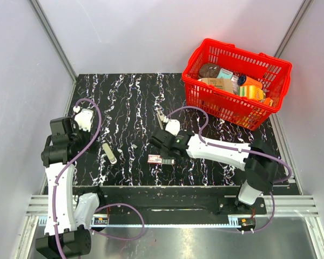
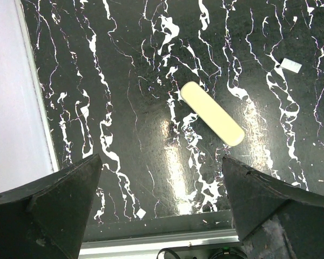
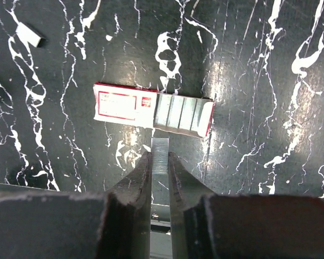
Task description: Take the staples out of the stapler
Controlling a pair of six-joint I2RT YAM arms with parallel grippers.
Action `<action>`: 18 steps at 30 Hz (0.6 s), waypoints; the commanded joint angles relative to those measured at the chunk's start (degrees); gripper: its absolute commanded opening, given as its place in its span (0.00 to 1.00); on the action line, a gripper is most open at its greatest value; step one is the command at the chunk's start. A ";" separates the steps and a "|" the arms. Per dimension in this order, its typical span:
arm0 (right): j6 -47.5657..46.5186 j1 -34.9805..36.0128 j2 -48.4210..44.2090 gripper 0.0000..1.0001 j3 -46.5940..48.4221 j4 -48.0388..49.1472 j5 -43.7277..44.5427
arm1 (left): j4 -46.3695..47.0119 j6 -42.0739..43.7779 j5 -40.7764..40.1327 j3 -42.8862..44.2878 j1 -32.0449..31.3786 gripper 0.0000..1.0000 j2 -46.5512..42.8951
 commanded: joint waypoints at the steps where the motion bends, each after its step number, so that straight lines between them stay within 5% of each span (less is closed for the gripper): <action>1: 3.64 0.76 -1.66 0.00 -0.80 -0.21 2.98 | 0.67 0.92 0.53 -0.08 0.34 0.99 -1.07; 18: 9.44 5.77 9.50 0.00 -0.98 -1.53 12.83 | 0.59 2.24 1.49 -0.43 0.34 0.99 -0.45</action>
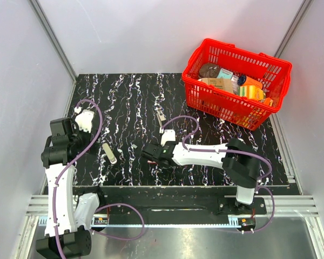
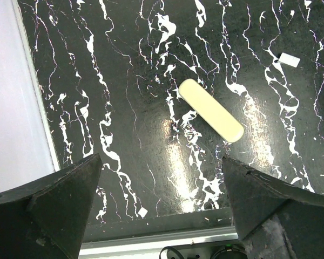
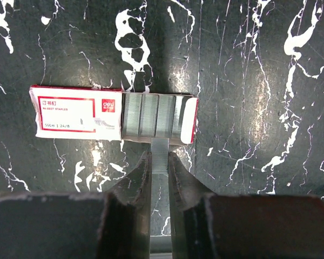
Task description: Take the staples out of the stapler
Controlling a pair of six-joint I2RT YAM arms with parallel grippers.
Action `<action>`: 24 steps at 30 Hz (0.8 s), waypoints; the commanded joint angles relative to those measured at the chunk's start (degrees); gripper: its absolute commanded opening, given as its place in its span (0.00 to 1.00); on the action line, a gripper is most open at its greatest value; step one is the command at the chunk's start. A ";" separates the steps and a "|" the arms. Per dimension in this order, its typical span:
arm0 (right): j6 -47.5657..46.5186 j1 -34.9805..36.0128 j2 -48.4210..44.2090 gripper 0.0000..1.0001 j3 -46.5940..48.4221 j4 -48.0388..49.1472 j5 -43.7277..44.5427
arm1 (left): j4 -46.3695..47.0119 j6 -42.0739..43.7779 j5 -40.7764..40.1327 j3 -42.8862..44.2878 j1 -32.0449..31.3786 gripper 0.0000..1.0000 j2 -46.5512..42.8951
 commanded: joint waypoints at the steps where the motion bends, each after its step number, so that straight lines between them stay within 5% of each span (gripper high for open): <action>1: 2.84 1.05 0.59 0.00 0.03 1.07 4.53 | 1.39 0.91 0.79 -0.41 0.34 0.98 0.14; 24: 0.91 1.14 3.67 0.00 0.47 5.73 3.91 | 1.83 1.87 -0.09 -1.90 0.34 0.98 -1.09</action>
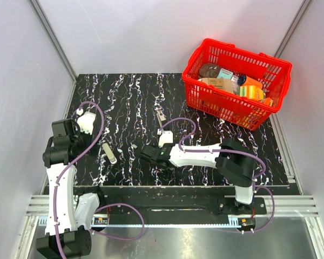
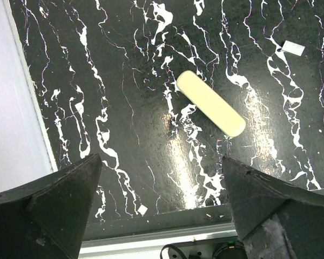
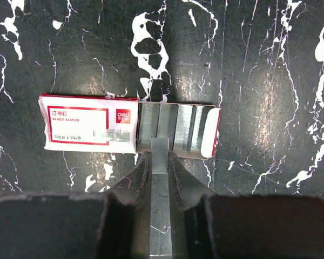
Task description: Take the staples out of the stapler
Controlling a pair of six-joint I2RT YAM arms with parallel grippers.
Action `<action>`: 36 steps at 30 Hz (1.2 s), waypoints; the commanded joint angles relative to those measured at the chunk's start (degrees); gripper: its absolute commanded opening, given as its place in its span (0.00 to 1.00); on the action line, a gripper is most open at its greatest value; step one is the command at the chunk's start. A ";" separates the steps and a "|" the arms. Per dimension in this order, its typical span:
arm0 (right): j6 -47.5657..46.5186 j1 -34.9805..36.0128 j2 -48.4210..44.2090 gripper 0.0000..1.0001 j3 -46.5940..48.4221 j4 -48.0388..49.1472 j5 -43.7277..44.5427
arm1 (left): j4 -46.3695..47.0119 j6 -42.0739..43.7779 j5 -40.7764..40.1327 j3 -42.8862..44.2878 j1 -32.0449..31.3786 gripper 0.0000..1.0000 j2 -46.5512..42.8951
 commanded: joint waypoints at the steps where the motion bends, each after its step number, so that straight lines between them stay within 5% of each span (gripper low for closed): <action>1: 0.49 0.59 0.34 0.00 0.84 0.94 2.82 | 1.81 0.50 -0.09 -0.04 0.42 0.99 -1.05; 31: -0.56 0.51 1.31 0.00 2.33 1.47 4.23 | 0.93 0.50 0.00 -0.83 0.34 0.98 -2.28; 36: -1.00 0.51 1.49 0.11 2.51 1.56 4.14 | 0.85 0.41 0.09 -0.57 0.34 0.98 -2.28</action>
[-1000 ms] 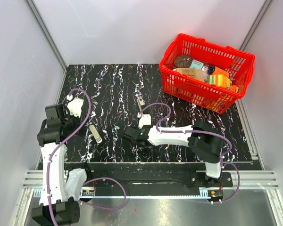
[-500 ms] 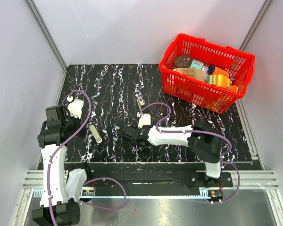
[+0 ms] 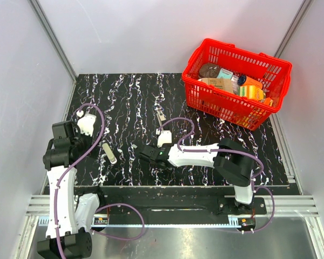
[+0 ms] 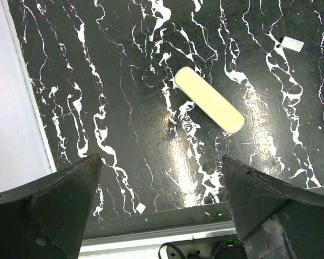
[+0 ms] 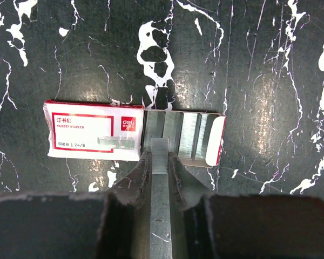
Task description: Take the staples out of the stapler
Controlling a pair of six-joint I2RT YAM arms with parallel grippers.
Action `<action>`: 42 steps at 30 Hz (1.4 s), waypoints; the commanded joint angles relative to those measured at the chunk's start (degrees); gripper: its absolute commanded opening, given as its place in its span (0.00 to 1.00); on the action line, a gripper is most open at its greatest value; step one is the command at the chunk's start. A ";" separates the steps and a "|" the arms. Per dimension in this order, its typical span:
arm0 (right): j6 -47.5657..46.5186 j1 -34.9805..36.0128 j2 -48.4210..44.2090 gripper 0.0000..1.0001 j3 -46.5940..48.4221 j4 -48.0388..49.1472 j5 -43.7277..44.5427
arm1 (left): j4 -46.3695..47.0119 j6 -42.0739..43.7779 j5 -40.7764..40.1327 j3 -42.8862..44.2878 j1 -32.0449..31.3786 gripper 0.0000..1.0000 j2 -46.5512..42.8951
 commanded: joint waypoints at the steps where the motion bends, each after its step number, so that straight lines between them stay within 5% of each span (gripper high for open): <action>1: -0.09 0.51 0.48 0.13 1.92 0.60 3.02 | 1.20 0.47 0.15 0.46 0.34 0.98 -0.68; 9: -0.70 0.51 -0.31 0.34 1.30 1.21 2.85 | 0.84 0.39 0.51 0.46 0.34 0.98 -0.77; 15: -1.49 0.51 -0.92 0.37 1.04 1.83 2.32 | 0.41 0.39 0.86 1.07 0.34 0.99 -0.77; 20: -1.93 0.51 -3.64 0.33 -0.01 2.71 1.36 | 0.32 0.39 1.03 1.16 0.34 0.99 -0.77; 26: -2.46 0.51 -8.92 0.11 -3.53 3.32 2.49 | 0.05 0.39 1.12 1.42 0.34 0.99 -0.59; 32: -2.99 0.51 -9.10 0.01 -5.29 3.93 1.18 | -0.03 0.39 1.30 1.86 0.34 0.99 -0.24; 42: -7.46 0.51 -10.86 0.00 -10.30 11.49 -4.70 | 0.14 0.21 0.94 2.39 0.34 0.98 1.60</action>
